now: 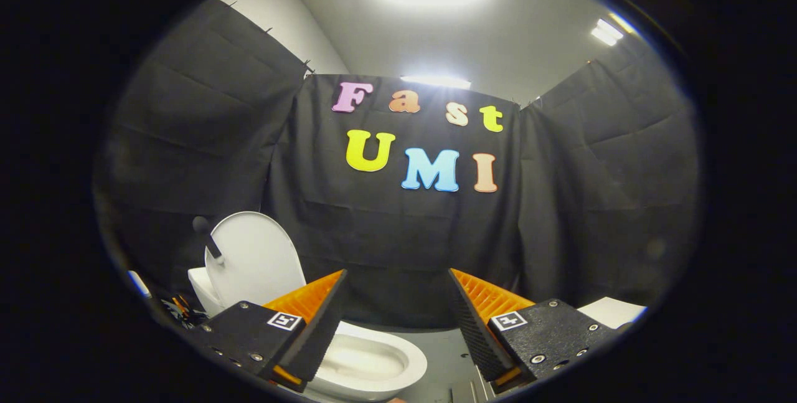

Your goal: Open the toilet lid.

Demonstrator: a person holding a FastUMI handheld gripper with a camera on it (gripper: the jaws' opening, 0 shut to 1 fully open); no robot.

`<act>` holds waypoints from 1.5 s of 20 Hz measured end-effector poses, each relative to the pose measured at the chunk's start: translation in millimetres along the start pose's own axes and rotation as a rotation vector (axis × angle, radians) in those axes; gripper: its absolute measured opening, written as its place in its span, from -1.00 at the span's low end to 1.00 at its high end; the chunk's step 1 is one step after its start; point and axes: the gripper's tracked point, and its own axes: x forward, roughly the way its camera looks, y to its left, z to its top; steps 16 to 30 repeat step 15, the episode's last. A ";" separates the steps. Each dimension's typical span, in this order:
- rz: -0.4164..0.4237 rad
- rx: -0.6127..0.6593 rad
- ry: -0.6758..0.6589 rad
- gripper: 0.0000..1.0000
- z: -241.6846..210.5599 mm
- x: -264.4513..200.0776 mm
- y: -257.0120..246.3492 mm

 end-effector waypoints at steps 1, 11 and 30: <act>0.004 0.001 0.011 0.89 -3.2 0.6 1.4; 0.039 -0.005 0.032 0.89 -10.6 4.3 11.8; 0.043 -0.010 0.028 0.89 -11.4 5.8 14.6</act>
